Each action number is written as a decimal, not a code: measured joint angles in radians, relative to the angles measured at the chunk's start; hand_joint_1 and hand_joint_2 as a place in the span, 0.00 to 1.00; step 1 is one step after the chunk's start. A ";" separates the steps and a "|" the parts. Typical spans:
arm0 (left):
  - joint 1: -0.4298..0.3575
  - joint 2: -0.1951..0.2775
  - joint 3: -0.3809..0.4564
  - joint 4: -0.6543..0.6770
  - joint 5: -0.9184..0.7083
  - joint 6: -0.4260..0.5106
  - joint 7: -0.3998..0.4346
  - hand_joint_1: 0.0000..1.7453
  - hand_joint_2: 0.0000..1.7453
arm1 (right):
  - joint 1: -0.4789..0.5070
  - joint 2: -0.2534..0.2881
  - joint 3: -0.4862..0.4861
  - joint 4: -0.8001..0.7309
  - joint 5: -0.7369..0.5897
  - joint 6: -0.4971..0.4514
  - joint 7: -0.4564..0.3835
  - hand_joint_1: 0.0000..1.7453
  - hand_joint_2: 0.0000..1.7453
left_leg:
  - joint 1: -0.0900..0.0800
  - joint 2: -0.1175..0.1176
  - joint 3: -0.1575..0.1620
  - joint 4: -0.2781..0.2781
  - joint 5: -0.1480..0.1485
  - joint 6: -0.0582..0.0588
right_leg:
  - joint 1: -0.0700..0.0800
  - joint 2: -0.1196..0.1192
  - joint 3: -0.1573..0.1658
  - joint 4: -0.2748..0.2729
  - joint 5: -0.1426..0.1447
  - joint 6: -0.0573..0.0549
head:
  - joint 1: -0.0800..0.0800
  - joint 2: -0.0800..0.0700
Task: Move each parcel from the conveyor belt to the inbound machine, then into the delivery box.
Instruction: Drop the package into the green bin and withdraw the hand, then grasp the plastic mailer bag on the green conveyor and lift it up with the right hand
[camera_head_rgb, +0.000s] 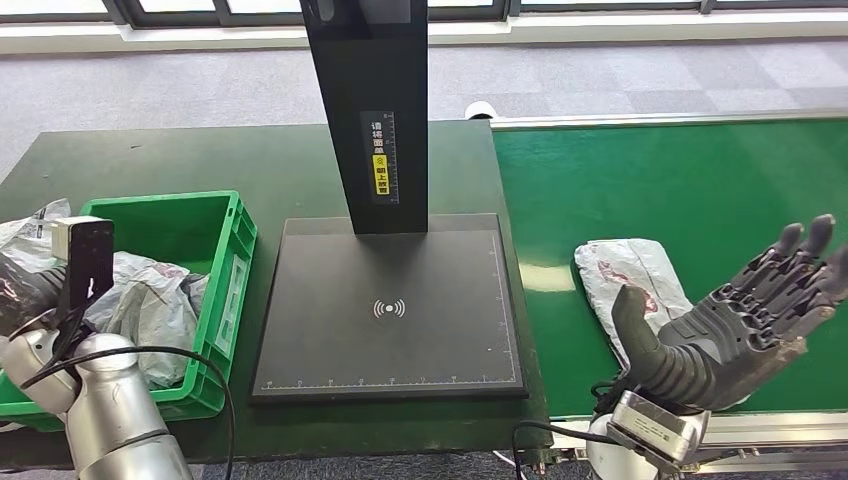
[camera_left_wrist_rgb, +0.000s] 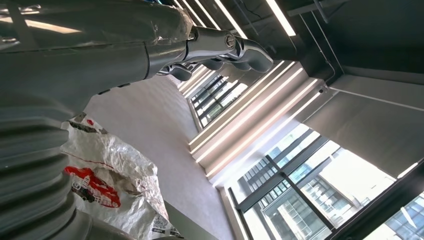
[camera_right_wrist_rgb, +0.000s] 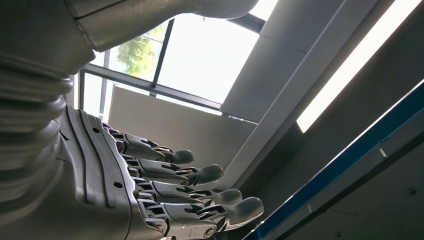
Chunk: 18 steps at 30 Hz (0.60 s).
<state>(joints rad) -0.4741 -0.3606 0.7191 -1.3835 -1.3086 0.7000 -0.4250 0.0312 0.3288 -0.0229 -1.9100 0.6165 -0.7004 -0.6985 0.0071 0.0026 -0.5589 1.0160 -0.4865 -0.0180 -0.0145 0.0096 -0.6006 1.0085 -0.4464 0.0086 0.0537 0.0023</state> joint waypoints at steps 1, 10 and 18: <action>0.000 0.000 0.000 0.002 0.000 0.000 0.000 0.00 1.00 | 0.000 0.000 0.000 0.000 0.000 0.000 0.000 0.00 1.00 | 0.000 0.000 0.000 0.000 0.000 0.000 | 0.000 0.000 0.000 0.000 0.000 0.000 | 0.000 0.000; 0.000 -0.003 0.000 0.005 -0.001 0.000 0.000 0.00 1.00 | 0.000 0.000 0.000 0.000 0.000 0.000 0.000 0.00 1.00 | 0.000 0.000 0.000 0.000 0.000 0.000 | 0.000 0.000 0.000 0.000 0.000 0.000 | 0.000 0.000; 0.000 -0.005 -0.007 0.026 -0.004 0.000 0.028 0.00 1.00 | 0.000 0.000 0.000 0.000 0.003 0.000 0.000 0.00 1.00 | 0.000 0.000 0.000 0.000 0.000 0.000 | 0.000 0.000 0.000 0.000 0.000 0.000 | 0.000 0.000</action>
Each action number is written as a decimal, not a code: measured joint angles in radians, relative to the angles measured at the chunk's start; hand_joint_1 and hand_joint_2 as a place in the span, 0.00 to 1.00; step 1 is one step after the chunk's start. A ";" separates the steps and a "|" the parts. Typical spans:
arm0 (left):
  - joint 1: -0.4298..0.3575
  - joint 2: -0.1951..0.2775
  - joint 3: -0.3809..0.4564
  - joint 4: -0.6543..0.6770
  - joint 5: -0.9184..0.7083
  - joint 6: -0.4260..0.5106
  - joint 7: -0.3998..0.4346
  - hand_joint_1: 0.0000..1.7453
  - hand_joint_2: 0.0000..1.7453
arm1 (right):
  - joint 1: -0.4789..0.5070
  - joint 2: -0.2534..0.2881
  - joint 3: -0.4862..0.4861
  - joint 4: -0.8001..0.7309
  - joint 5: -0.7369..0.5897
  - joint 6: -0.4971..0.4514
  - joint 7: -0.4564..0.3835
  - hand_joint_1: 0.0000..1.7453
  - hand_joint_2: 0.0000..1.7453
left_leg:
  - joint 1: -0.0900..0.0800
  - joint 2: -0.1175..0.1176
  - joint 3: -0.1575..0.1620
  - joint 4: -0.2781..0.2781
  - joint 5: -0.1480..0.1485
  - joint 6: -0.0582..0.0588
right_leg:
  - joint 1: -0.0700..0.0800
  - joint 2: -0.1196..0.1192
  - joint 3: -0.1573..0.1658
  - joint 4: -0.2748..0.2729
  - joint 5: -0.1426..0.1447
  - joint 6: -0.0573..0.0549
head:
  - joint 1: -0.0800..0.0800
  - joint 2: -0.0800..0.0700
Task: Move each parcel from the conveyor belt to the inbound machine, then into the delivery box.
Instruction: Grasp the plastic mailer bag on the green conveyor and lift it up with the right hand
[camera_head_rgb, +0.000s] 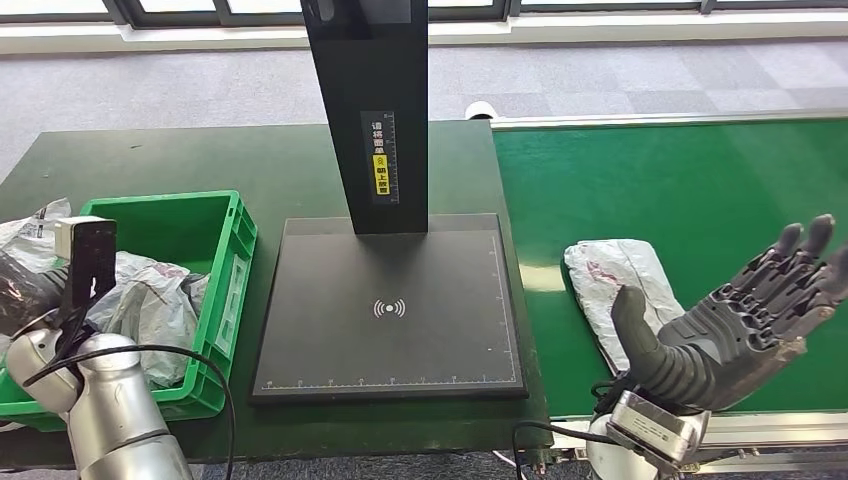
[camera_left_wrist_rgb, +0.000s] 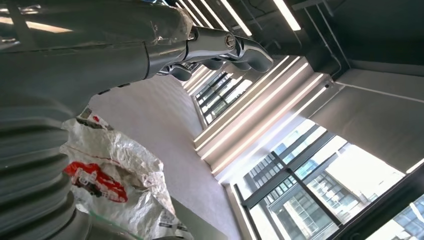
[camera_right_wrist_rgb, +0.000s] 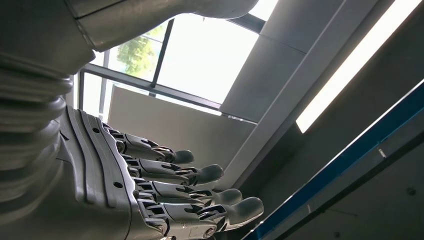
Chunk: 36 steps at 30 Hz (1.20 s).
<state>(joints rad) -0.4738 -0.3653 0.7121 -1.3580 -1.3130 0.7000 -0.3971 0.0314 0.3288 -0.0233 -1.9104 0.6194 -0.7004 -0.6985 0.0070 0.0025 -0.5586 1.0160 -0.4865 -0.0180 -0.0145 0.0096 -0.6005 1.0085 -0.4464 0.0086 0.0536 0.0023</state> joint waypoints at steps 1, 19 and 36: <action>0.000 0.002 -0.006 0.012 -0.001 0.000 0.014 0.00 1.00 | 0.000 0.000 0.000 0.000 0.001 0.000 0.000 0.00 1.00 | 0.000 0.000 0.000 0.000 0.000 0.000 | 0.000 0.000 0.000 0.000 0.000 0.000 | 0.000 0.000; 0.395 0.038 -0.626 -0.233 1.294 -0.354 -0.308 0.00 1.00 | -0.194 -0.121 -0.319 0.685 0.900 0.012 0.717 0.00 1.00 | 0.000 -0.011 0.001 0.002 -0.003 0.008 | -0.001 -0.011 0.009 -0.002 -0.005 0.006 | -0.002 0.000; 0.538 0.079 -0.830 -0.389 1.206 -0.350 -0.306 0.00 1.00 | -0.313 -0.160 -0.454 1.069 0.914 0.000 0.705 0.00 1.00 | 0.000 -0.009 0.002 0.001 -0.004 0.005 | -0.001 -0.010 0.009 -0.002 -0.006 0.005 | -0.002 0.000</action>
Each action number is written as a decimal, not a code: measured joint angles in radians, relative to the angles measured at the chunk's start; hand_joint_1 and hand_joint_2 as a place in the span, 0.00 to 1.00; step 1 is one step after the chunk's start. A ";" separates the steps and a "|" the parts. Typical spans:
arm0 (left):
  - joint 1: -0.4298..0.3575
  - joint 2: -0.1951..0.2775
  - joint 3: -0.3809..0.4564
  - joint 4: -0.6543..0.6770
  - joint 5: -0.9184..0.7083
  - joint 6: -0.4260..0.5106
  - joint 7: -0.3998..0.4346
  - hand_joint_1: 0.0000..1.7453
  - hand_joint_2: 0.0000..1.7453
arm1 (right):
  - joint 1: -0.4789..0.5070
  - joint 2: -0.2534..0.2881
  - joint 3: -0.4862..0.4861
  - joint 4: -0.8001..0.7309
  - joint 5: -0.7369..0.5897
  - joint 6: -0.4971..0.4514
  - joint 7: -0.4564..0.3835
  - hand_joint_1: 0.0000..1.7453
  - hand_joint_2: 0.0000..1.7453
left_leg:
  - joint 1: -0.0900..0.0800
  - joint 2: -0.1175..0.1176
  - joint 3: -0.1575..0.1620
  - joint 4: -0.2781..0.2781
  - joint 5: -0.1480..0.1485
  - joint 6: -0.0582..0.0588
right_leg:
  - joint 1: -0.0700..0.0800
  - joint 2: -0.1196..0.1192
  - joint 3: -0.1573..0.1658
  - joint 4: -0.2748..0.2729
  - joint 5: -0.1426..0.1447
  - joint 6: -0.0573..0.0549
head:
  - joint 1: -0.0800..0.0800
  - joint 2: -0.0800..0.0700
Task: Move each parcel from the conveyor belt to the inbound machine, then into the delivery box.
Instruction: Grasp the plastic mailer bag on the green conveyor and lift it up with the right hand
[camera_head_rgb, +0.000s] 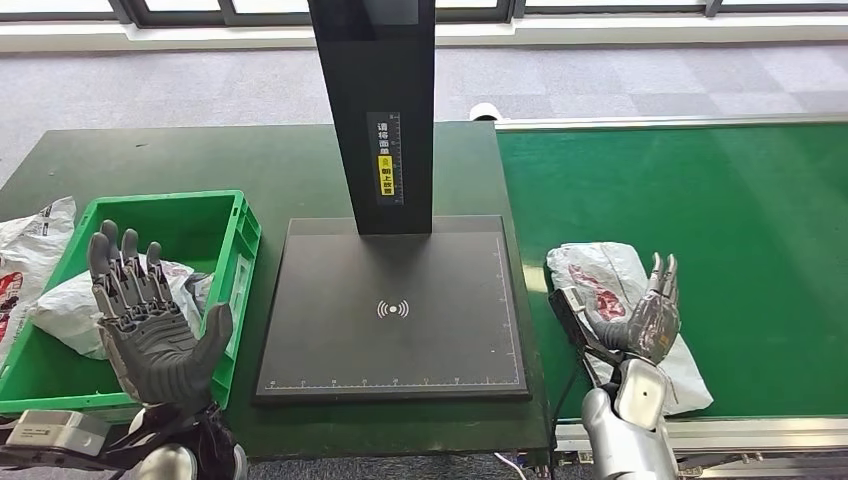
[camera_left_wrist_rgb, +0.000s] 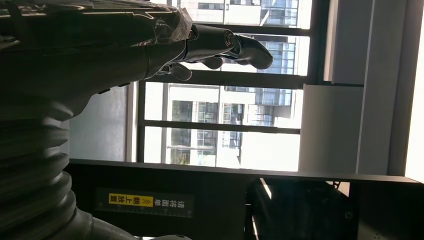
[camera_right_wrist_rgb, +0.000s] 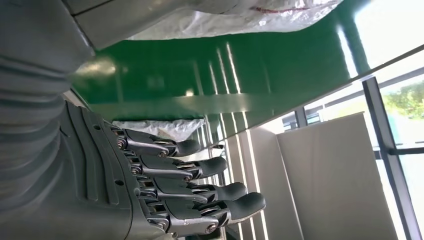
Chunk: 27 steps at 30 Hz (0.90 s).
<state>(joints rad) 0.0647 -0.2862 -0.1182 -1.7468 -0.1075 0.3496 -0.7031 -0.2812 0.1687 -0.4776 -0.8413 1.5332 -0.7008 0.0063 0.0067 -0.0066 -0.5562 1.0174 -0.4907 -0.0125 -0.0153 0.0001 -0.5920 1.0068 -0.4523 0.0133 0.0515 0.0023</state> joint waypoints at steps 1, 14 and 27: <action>0.001 0.001 -0.001 0.000 -0.001 0.001 0.000 0.00 1.00 | -0.007 -0.002 0.000 0.019 0.003 0.000 0.015 0.00 1.00 | 0.000 0.000 0.000 0.000 0.000 0.000 | 0.000 0.000 0.000 0.000 0.000 0.000 | 0.000 0.000; 0.009 0.011 -0.015 -0.011 -0.010 0.018 0.000 0.00 1.00 | -0.093 -0.040 0.000 0.258 0.011 0.023 0.130 0.00 1.00 | 0.000 0.000 0.000 0.000 0.000 0.000 | 0.000 0.000 0.000 0.000 0.000 0.000 | 0.000 0.000; 0.011 0.013 -0.018 -0.017 -0.020 0.021 0.000 0.00 1.00 | -0.139 -0.074 0.000 0.413 0.013 0.229 0.235 0.00 1.00 | 0.000 0.000 0.000 0.000 0.000 0.000 | 0.000 0.000 0.000 0.000 0.000 0.000 | 0.000 0.000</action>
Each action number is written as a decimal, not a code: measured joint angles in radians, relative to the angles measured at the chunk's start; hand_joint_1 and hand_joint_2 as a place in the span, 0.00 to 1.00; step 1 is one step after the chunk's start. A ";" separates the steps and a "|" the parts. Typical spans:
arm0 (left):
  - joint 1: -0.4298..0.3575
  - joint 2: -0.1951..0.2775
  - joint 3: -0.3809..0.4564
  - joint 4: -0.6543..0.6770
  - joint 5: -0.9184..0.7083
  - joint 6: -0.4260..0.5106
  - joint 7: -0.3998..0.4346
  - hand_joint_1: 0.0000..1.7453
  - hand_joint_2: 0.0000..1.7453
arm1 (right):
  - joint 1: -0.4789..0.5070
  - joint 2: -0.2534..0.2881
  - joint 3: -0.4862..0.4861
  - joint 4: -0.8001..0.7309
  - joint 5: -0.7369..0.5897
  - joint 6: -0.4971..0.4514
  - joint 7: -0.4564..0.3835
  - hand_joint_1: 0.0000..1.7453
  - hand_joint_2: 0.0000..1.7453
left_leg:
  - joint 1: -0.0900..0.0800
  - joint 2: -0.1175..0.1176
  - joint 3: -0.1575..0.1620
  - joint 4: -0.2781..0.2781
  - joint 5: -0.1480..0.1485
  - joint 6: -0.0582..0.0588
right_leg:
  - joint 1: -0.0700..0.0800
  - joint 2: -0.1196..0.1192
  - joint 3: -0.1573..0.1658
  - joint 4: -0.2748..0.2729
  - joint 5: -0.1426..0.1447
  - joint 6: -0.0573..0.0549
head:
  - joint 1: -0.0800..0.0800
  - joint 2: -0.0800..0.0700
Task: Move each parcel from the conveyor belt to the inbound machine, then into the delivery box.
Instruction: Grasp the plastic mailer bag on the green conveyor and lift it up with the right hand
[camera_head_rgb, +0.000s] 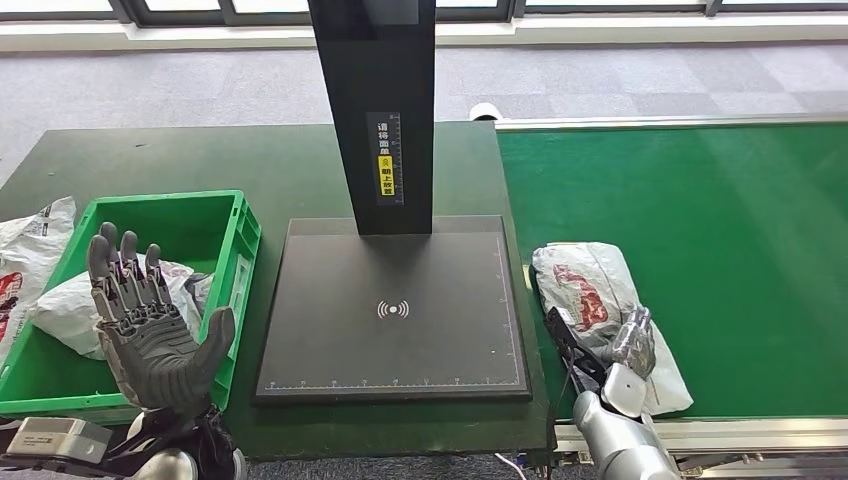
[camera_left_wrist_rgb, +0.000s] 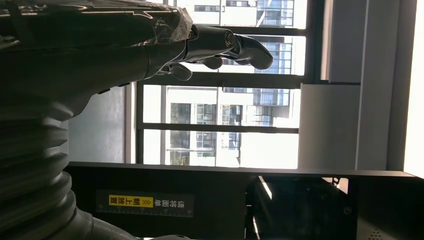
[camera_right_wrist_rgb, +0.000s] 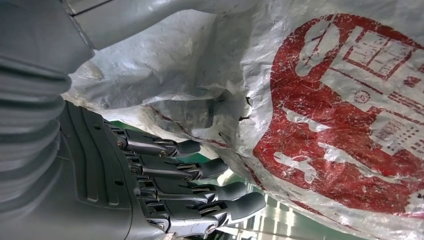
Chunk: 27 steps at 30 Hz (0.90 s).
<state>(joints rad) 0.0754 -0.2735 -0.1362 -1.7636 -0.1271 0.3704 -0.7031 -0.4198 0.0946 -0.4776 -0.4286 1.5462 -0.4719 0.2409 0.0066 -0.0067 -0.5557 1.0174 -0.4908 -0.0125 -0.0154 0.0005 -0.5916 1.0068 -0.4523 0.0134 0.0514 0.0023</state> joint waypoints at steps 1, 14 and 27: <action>0.000 0.000 0.000 0.000 0.000 0.000 0.000 0.00 1.00 | -0.002 -0.001 0.000 0.004 0.000 0.001 0.000 0.00 1.00 | 0.000 0.000 0.000 0.000 0.000 0.000 | 0.000 0.000 0.000 0.000 0.000 0.000 | 0.000 0.000; 0.001 0.006 0.000 0.002 0.001 0.010 0.000 0.00 1.00 | -0.027 -0.004 0.009 0.041 0.000 0.117 -0.005 1.00 1.00 | 0.000 0.001 0.003 0.000 0.000 0.000 | 0.000 0.001 0.003 0.000 0.000 0.000 | 0.000 0.000; 0.018 0.010 0.000 -0.001 0.000 0.023 0.000 0.00 1.00 | -0.033 -0.006 0.014 0.042 -0.003 0.038 -0.041 1.00 1.00 | 0.000 0.001 0.004 0.000 0.000 0.000 | 0.000 0.001 0.004 0.000 0.000 0.000 | 0.000 0.000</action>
<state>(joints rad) 0.0936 -0.2637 -0.1362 -1.7649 -0.1276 0.3930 -0.7028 -0.4530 0.0890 -0.4636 -0.3863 1.5434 -0.4335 0.1998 0.0068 -0.0059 -0.5519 1.0173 -0.4908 -0.0125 -0.0152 0.0013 -0.5877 1.0068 -0.4523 0.0134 0.0514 0.0023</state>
